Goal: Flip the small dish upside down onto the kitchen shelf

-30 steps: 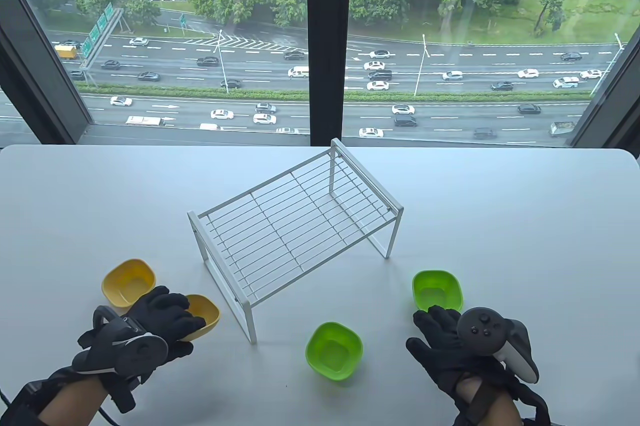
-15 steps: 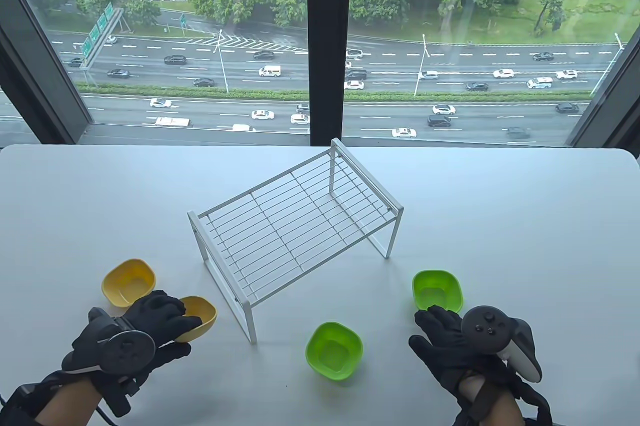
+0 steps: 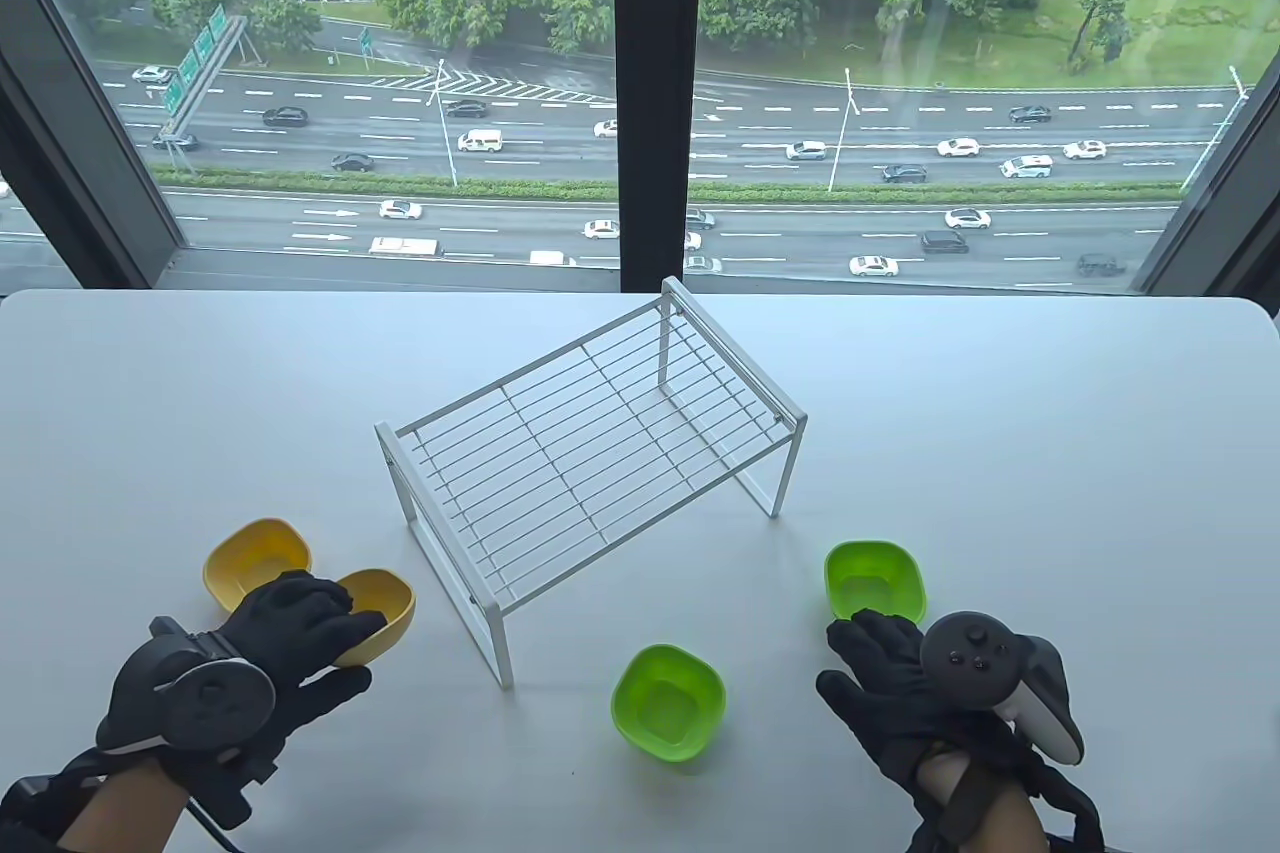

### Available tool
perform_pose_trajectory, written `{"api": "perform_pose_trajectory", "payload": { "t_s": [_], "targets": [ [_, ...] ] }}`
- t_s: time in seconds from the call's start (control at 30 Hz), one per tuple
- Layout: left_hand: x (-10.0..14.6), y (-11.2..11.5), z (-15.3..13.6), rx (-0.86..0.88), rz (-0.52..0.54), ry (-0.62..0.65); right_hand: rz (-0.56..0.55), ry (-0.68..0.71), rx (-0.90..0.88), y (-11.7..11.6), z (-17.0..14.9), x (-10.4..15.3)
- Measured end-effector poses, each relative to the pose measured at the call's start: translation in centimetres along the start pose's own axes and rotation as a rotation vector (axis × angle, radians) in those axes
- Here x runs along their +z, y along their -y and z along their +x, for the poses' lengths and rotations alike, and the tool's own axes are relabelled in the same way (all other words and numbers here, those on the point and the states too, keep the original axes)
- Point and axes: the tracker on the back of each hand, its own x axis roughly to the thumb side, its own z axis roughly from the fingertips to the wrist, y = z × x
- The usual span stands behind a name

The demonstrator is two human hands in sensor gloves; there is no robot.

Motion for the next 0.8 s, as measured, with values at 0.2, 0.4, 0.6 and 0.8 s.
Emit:
{"api": "perform_pose_trajectory", "payload": {
  "t_s": [0.2, 0.4, 0.6, 0.8],
  "targets": [
    [0.3, -0.5, 0.1, -0.006, 0.033, 0.001, 0.002, -0.003, 0.002, 0.0, 0.1, 0.0],
    [0.3, -0.7, -0.1, 0.003, 0.041, -0.014, 0.023, 0.001, 0.024, -0.1, 0.3, 0.0],
    [0.2, -3.1, -1.0, 0.007, 0.131, -0.059, 0.036, 0.01, 0.045, -0.1, 0.7, -0.1],
    [0.0, -5.0, -1.0, 0.058, 0.151, -0.075, 0.045, 0.01, 0.052, -0.2, 0.8, -0.2]
  ]
}}
